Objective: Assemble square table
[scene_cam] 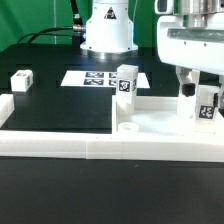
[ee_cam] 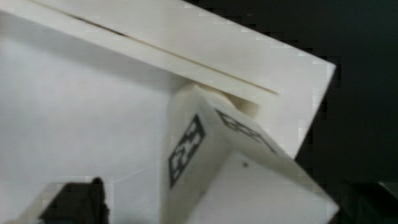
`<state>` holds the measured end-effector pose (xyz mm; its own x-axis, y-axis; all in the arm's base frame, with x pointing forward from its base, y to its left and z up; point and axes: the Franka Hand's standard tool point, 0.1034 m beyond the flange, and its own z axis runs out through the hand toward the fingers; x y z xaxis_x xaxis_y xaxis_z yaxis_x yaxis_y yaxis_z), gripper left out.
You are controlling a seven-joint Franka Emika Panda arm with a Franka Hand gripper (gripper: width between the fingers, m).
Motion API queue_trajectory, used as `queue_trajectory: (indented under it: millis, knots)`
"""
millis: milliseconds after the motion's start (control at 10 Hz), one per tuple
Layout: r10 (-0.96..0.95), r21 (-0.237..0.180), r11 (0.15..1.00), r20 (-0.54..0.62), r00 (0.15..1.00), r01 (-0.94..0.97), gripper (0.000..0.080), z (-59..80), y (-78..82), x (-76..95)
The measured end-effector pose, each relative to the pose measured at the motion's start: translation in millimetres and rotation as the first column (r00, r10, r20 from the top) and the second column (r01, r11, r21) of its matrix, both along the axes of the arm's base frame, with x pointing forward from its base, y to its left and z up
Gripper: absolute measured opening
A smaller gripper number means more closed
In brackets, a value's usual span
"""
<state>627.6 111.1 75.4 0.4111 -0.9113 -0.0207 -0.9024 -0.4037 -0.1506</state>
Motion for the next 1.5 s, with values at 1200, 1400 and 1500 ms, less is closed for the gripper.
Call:
queue_trajectory:
  millis: [1200, 1400, 1500]
  knots:
    - [0.807, -0.127, 0.587, 0.010, 0.591, -0.800, 0.0649, -6.2, 1.1, 17.9]
    - [0.801, -0.106, 0.595, 0.001, 0.599, -0.796, 0.0649, -6.5, 3.3, 14.0]
    - [0.792, -0.056, 0.608, -0.021, 0.610, -0.792, 0.0649, -5.9, 9.2, 5.8]
